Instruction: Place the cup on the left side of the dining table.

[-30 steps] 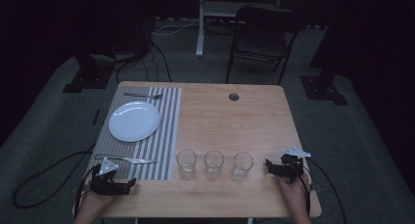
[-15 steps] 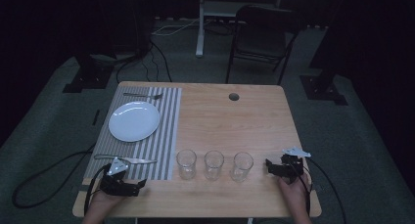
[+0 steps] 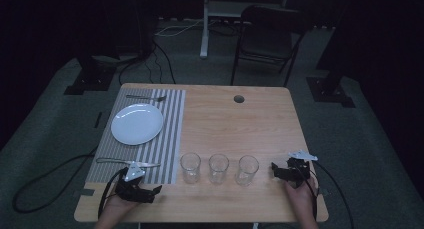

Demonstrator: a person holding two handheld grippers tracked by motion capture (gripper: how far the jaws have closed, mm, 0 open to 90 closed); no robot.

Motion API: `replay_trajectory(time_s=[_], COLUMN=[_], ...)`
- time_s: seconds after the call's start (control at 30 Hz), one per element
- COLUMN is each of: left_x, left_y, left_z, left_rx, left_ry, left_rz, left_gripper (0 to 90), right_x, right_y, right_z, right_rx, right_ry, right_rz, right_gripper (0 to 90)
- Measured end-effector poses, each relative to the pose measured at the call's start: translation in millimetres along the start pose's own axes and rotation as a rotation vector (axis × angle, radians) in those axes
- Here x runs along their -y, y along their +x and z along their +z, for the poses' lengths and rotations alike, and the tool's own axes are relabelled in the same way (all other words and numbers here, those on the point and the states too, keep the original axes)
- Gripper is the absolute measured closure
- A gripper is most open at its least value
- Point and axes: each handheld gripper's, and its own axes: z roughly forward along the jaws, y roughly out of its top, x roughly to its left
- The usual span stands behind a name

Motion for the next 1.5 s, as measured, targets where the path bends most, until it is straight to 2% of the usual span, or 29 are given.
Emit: replay_trajectory(time_s=[0.03,0.23,0.3,0.43,0.53,1.1,1.27,1.33,1.4,1.47,1.5], left_x=[-1.6,-10.3,-11.7,-16.5,-20.8,-49.2,-55.2,-58.4,-62.1,-62.1,-66.0], left_y=[-3.8,-20.8,-23.6,-28.5,-34.9,-57.2,-62.3,-65.1,-66.5,-66.5,-68.3], left_z=[0.5,10.5,12.9,14.4,15.8,39.9,45.5,46.5,47.0,47.0,48.5], left_rx=[-0.004,0.040,0.041,0.077,0.074,0.124,0.108,0.099,0.109,0.109,0.093], left_ry=[-0.005,0.000,-0.004,-0.012,-0.015,-0.062,-0.080,-0.101,-0.125,-0.125,-0.147], left_rz=[0.002,0.038,0.041,0.047,0.077,0.092,0.098,0.095,0.088,0.088,0.077], left_gripper=[1.1,1.1,1.1,1.1,1.1,1.1,1.1,1.1,5.3,5.3,5.3], right_x=[0.0,0.0,0.0,0.0,0.0,0.0,0.0,0.0,0.0,0.0,0.0], right_y=[0.0,0.0,0.0,0.0,0.0,0.0,-0.1,-0.1,-0.1,-0.1,-0.1], right_z=[0.0,0.0,0.0,0.0,0.0,0.0,0.0,0.0,0.0,0.0,0.0], right_rx=[0.000,0.000,0.000,0.000,0.000,0.000,0.000,0.000,0.000,0.000,0.000], right_ry=[0.000,0.000,0.000,0.000,0.000,0.000,0.000,0.000,0.000,0.000,0.000], right_rz=[0.000,0.000,-0.001,0.000,0.000,-0.001,-0.001,0.000,-0.001,-0.001,-0.001], right_gripper=[12.6,12.6,12.6,12.6,12.6,12.6,12.6,12.6,12.6,12.6,12.6])
